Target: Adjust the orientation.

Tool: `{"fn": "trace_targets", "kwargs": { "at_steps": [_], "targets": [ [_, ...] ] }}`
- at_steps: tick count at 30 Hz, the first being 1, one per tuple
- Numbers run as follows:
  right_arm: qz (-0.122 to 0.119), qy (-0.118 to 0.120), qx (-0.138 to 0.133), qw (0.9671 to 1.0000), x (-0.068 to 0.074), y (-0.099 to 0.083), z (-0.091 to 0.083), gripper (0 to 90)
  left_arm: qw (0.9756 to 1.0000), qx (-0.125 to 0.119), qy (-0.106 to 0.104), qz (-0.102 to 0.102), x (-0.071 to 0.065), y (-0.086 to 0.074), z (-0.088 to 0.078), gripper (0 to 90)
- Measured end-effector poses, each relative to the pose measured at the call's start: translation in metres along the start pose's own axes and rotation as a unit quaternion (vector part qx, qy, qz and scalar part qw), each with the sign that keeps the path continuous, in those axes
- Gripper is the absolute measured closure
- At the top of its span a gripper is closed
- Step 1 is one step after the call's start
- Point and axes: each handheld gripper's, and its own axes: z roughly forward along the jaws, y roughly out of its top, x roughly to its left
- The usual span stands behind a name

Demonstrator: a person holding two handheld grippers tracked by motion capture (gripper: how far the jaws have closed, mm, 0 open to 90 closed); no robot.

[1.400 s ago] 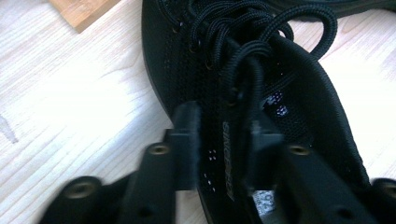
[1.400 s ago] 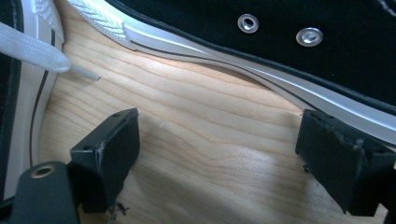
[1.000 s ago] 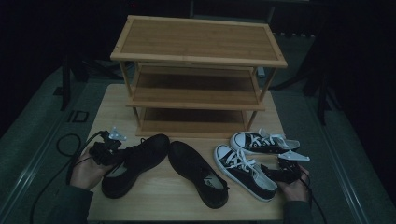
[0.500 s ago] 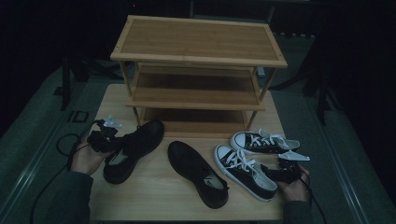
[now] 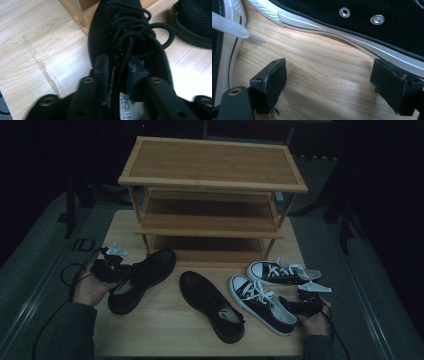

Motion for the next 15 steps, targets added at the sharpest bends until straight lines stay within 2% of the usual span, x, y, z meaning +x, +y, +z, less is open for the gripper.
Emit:
{"fn": "trace_targets", "kwargs": {
  "at_steps": [4, 8, 15],
  "targets": [
    [0.000, 0.000, 0.000, 1.0000, 0.000, 0.000, 0.000, 13.8, 0.9999, -0.008, -0.002, -0.015, -0.004, 0.000, -0.012, 62.4],
    [0.000, 0.000, 0.000, 1.0000, 0.000, 0.000, 0.000, 13.8, 0.9995, -0.022, -0.004, -0.024, -0.006, -0.001, -0.022, 60.6],
    [-0.001, 0.000, 0.000, 1.0000, 0.000, 0.000, 0.000, 13.8, 0.9987, -0.042, -0.009, -0.029, -0.008, -0.002, -0.033, 58.4]
  ]
}}
